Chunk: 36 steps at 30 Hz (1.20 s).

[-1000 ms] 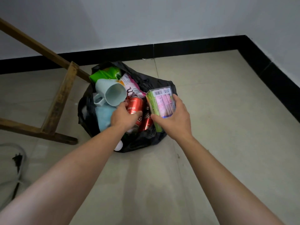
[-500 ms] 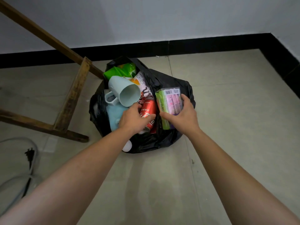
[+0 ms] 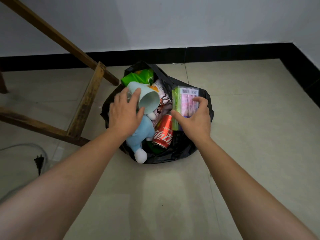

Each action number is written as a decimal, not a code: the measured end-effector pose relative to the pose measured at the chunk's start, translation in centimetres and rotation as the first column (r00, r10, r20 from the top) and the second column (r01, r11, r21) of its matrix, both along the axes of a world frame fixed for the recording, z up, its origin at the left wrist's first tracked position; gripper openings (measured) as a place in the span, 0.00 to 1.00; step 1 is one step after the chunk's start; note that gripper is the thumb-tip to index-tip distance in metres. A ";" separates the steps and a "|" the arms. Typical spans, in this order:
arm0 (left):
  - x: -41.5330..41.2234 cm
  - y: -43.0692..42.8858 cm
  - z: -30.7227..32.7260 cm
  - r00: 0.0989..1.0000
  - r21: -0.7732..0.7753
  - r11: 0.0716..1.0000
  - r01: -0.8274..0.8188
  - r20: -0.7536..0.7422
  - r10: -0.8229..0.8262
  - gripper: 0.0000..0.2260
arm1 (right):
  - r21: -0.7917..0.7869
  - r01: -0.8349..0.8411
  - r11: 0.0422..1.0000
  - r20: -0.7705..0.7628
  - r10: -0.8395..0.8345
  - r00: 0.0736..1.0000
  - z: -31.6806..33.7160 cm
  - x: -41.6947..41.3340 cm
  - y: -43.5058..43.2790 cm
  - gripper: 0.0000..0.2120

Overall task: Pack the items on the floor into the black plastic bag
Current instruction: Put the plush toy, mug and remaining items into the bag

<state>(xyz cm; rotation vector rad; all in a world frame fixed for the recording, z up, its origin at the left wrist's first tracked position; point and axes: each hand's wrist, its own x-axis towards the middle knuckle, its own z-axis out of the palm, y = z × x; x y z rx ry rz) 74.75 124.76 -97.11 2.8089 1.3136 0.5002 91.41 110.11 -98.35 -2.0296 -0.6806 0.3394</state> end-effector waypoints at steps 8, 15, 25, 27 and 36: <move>-0.8 1.0 -1.0 0.989 -0.177 0.982 -0.070 0.119 0.092 0.28 | -0.025 -0.236 0.971 0.030 0.237 0.971 -0.8 -3.4 2.7 0.35; 1.1 -1.4 0.5 0.984 0.107 0.978 0.178 -0.005 -0.178 0.30 | -0.092 -0.401 0.911 -0.021 0.401 0.916 -0.6 -1.0 2.2 0.24; 3.6 -2.1 -0.6 0.902 0.069 0.956 0.284 -0.358 -0.242 0.29 | -0.363 -0.205 0.909 0.096 0.256 0.962 -5.2 2.8 -3.7 0.25; 3.0 -2.1 -0.7 0.909 0.090 0.958 0.272 -0.350 -0.226 0.29 | -0.460 -0.248 0.852 0.068 0.312 0.948 -5.8 2.3 -3.2 0.28; 3.6 -2.7 -0.1 0.930 0.058 0.974 0.219 -0.315 -0.190 0.40 | -0.034 0.076 0.997 -0.343 -0.083 0.936 -4.0 1.5 -0.7 0.14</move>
